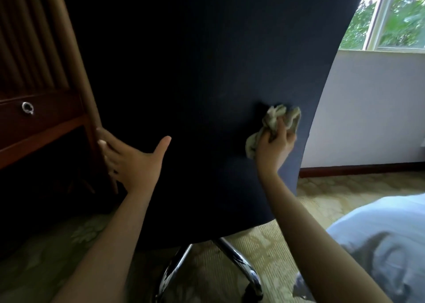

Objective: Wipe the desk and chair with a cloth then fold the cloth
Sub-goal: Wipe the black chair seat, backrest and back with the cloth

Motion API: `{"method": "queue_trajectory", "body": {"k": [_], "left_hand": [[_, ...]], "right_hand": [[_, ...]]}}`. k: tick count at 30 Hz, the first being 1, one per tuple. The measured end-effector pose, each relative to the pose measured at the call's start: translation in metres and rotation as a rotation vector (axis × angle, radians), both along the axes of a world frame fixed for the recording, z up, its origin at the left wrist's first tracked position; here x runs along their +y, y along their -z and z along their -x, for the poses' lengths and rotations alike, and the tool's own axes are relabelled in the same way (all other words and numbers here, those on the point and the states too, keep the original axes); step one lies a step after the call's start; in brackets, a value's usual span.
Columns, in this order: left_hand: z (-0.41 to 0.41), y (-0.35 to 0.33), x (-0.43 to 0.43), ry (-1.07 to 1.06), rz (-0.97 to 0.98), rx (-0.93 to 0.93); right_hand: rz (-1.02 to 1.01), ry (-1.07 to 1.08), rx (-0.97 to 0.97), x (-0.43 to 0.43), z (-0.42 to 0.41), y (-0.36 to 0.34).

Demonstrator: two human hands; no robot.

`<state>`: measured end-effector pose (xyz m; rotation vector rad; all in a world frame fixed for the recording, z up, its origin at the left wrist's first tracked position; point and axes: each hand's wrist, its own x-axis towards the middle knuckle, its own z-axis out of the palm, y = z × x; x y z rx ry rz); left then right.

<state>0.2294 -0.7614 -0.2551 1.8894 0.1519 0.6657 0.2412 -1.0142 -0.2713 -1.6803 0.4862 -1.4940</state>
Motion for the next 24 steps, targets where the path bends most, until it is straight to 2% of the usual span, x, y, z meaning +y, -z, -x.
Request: {"method": "queue_trajectory", "body": {"k": [2, 5, 7, 9, 10, 11, 14, 16, 20, 24], "left_hand": [[-0.006, -0.001, 0.007, 0.034, 0.128, 0.075], [-0.014, -0.006, 0.010, 0.042, 0.164, 0.103], [-0.019, -0.005, 0.015, 0.036, 0.162, 0.105], [-0.022, -0.004, 0.022, 0.084, 0.183, 0.112], [-0.022, -0.004, 0.025, 0.115, 0.192, 0.115], [-0.023, -0.005, 0.029, 0.137, 0.193, 0.119], [-0.026, -0.006, 0.037, 0.149, 0.171, 0.114], [-0.028, 0.001, 0.042, 0.209, 0.217, 0.087], [-0.029, 0.023, 0.049, 0.310, 0.279, 0.010], [-0.033, 0.037, 0.038, 0.257, 0.250, -0.069]], "right_hand": [[0.126, -0.021, 0.012, 0.038, 0.004, 0.009], [0.630, -0.085, 0.038, 0.075, 0.004, 0.041], [0.979, -0.093, 0.044, 0.067, 0.004, 0.054], [1.137, -0.044, 0.068, 0.040, 0.006, 0.056], [1.089, -0.005, 0.081, 0.023, 0.008, 0.056], [0.959, 0.032, 0.095, 0.005, 0.009, 0.057], [0.360, 0.052, 0.067, -0.055, 0.007, 0.062], [0.097, 0.018, 0.045, -0.081, 0.002, 0.074], [-0.223, -0.007, 0.124, -0.090, 0.003, 0.106], [-0.318, -0.002, 0.120, -0.025, 0.002, 0.157]]}}
